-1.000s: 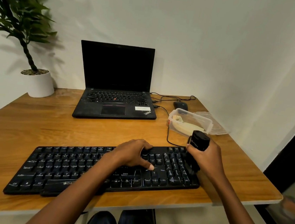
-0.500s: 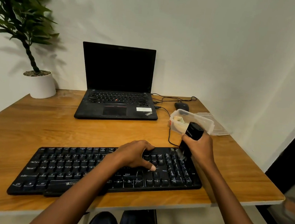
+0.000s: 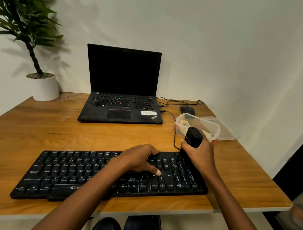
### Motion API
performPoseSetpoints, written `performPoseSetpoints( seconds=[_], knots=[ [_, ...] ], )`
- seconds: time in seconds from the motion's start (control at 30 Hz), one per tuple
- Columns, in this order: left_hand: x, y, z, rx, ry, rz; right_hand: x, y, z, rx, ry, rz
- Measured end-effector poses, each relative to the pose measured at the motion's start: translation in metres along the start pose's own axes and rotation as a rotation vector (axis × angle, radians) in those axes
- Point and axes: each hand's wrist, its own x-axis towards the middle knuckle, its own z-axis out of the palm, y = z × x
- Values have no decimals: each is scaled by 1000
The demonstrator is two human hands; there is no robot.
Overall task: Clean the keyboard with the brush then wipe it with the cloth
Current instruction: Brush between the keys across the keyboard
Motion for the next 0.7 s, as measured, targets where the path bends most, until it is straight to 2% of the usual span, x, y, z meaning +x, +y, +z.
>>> performPoseSetpoints(
  seconds=[0.17, 0.23, 0.37, 0.53, 0.7],
  knots=[
    [0, 0, 0, -8, 5, 8, 12, 3, -5, -9, 65, 21],
    [0, 0, 1, -11, 9, 8, 9, 4, -3, -2, 18, 15],
    [0, -2, 1, -19, 13, -1, 13, 5, -10, 100, -31, 131],
    [1, -2, 1, -13, 8, -4, 9, -2, 3, -67, 62, 27],
    [-1, -1, 0, -5, 10, 8, 6, 6, -8, 9, 37, 129]
  ],
)
